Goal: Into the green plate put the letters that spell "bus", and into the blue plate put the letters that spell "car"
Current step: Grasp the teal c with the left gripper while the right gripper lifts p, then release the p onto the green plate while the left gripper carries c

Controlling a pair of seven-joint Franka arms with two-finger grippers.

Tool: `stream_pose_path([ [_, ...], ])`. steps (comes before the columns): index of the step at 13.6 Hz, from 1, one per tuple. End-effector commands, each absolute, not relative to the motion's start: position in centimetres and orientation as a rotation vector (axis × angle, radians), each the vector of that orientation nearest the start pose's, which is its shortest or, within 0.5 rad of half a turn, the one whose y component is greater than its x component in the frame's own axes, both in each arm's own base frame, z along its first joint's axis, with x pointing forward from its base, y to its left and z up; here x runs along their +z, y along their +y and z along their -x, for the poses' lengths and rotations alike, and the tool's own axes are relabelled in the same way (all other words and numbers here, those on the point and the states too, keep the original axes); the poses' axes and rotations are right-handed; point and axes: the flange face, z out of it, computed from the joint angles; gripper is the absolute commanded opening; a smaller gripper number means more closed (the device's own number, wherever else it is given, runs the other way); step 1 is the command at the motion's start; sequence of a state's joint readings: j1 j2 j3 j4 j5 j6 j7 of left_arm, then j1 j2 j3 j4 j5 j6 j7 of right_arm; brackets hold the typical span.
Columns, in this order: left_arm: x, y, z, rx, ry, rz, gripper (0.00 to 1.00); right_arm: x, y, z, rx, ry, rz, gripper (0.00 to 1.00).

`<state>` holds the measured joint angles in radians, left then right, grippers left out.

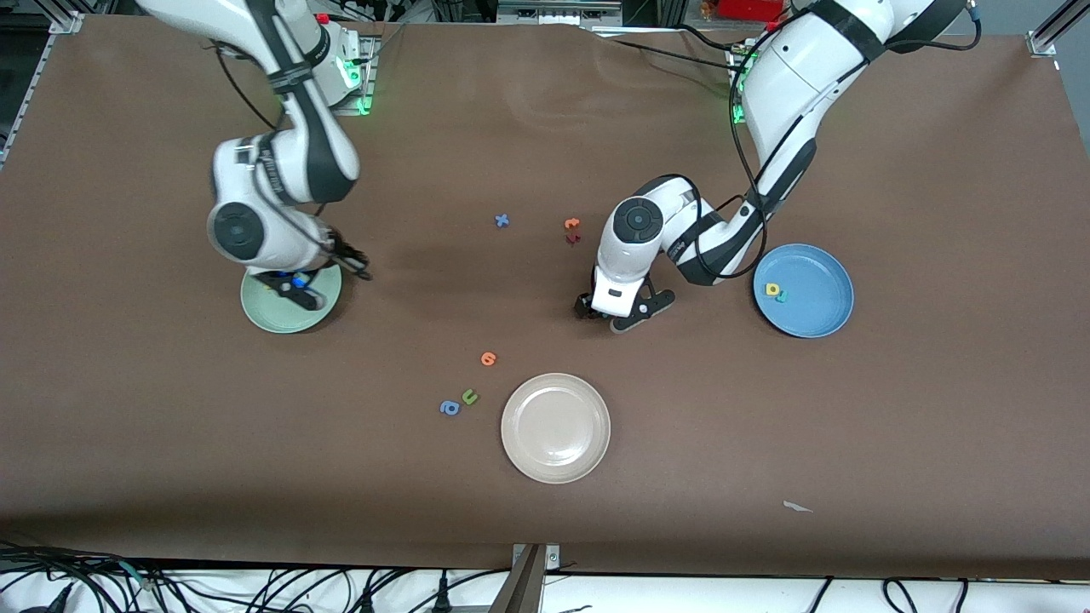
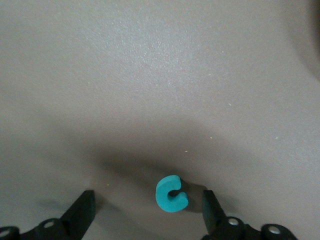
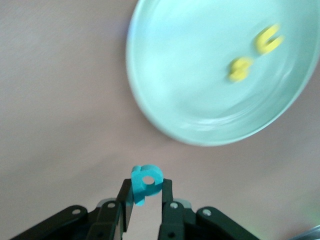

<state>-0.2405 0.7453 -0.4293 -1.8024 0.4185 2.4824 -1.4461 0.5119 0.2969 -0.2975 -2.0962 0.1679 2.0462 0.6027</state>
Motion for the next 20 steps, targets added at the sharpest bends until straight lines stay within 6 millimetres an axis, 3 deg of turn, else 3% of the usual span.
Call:
stream_pose_path([
  [1,16.5,-39.3,-53.0,-0.033,-0.858,3.048,0.62,25.3,7.5,-52.8,0.546,0.626,3.139,0.0],
  [3,16.8,-39.3,-53.6,-0.03,-0.855,3.032,0.56,23.5,5.3,-52.8,0.539,0.569,3.155,0.0],
  [7,16.6,-39.2,-53.6,-0.028,-0.854,3.03,0.44,19.8,4.4,-52.1,0.454,0.568,3.183,0.0],
  [9,16.6,-39.2,-53.6,-0.026,-0.856,3.03,0.36,19.7,4.6,-52.0,0.46,0.571,3.18,0.0],
  [18,16.6,-39.2,-53.5,-0.016,-0.883,3.024,0.26,19.5,6.1,-51.7,0.483,0.604,3.125,0.0],
  [19,16.6,-39.3,-53.5,-0.016,-0.883,3.026,0.25,19.5,6.1,-51.7,0.486,0.609,3.12,0.09],
  [20,16.6,-39.2,-53.6,-0.016,-0.885,3.024,0.24,19.6,6.3,-51.7,0.482,0.601,3.121,0.35],
])
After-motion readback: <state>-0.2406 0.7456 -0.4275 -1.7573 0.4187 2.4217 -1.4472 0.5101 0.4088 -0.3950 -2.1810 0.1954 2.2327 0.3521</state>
